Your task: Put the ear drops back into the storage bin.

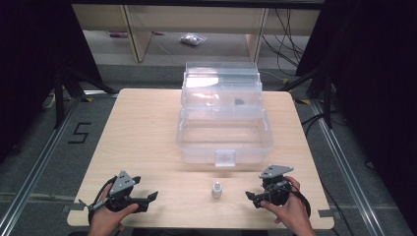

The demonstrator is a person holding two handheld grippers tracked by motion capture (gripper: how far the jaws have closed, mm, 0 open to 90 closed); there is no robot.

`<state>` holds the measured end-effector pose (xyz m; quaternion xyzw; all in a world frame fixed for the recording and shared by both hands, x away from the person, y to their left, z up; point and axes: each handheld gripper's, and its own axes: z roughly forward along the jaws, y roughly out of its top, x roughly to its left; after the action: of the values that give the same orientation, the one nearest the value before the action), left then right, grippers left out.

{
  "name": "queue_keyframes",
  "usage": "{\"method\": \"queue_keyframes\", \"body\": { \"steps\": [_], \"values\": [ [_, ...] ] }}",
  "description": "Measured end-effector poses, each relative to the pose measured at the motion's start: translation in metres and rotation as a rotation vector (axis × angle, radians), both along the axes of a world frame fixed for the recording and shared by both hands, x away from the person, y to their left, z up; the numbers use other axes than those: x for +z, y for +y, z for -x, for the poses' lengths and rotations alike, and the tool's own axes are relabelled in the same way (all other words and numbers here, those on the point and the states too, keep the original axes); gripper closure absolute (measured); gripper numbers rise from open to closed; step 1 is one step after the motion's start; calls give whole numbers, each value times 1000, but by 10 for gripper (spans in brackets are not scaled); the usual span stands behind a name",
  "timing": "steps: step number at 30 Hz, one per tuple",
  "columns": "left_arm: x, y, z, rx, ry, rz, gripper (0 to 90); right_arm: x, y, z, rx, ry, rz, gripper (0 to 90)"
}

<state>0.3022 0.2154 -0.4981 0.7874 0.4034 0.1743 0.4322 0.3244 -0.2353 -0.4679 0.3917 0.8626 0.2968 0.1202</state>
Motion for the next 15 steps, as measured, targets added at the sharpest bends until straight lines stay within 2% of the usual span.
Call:
{"method": "queue_keyframes", "body": {
  "steps": [8, 9, 10, 11, 12, 15],
  "values": [
    [1, 0, 0, -1, 4, -8, 154, 2, 11, -1, 49, -11, 17, 181],
    [1, 0, 0, 1, 3, -8, 154, 5, 14, -1, 59, 9, 27, 180],
    [1, 0, 0, 1, 3, -8, 154, 5, 14, -1, 59, 9, 27, 180],
    [1, 0, 0, 2, 3, -6, 154, 6, 17, -1, 76, 5, 35, 190],
    [0, 0, 0, 4, 0, 15, 154, 6, 18, -1, 88, 2, 43, 195],
    [1, 0, 0, 2, 3, -5, 154, 7, 23, -1, 105, -3, 40, 198]
  ]
}}
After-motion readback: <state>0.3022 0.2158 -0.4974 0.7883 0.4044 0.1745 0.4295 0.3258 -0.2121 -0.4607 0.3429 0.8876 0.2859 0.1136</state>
